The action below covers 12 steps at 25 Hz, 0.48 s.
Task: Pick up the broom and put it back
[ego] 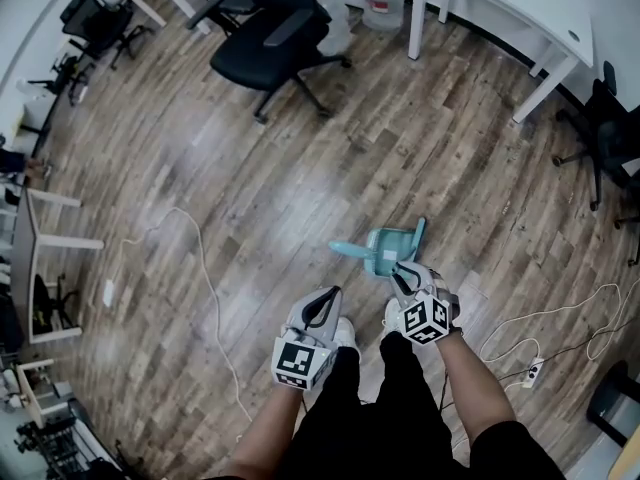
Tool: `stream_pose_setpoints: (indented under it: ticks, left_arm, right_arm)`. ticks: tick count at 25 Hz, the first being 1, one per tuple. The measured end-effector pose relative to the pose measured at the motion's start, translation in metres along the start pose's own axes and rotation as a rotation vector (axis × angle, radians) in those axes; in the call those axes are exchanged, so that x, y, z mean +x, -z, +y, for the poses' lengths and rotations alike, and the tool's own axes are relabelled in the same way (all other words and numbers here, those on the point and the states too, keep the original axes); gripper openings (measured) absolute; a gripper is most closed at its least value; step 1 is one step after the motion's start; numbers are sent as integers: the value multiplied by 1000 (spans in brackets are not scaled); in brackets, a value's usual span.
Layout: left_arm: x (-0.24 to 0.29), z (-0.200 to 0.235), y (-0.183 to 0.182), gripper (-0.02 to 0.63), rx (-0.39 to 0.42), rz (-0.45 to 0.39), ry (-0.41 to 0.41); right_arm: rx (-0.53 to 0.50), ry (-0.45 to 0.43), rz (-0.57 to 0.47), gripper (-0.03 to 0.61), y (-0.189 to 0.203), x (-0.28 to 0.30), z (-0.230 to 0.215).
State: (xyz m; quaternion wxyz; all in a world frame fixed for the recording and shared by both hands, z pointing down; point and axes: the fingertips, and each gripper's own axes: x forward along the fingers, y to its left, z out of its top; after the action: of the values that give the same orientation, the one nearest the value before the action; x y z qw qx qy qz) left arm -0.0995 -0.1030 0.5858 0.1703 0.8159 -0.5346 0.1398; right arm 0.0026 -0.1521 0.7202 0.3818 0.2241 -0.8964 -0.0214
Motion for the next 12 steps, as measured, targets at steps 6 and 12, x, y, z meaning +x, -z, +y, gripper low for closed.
stream_pose_setpoints:
  ticks: [6, 12]
  left_arm:
    - [6, -9, -8, 19, -3, -9, 43]
    - [14, -19, -25, 19, 9, -46, 89]
  right_arm:
    - [89, 63, -11, 87, 1, -18, -13]
    - [198, 104, -50, 87, -10, -45, -19]
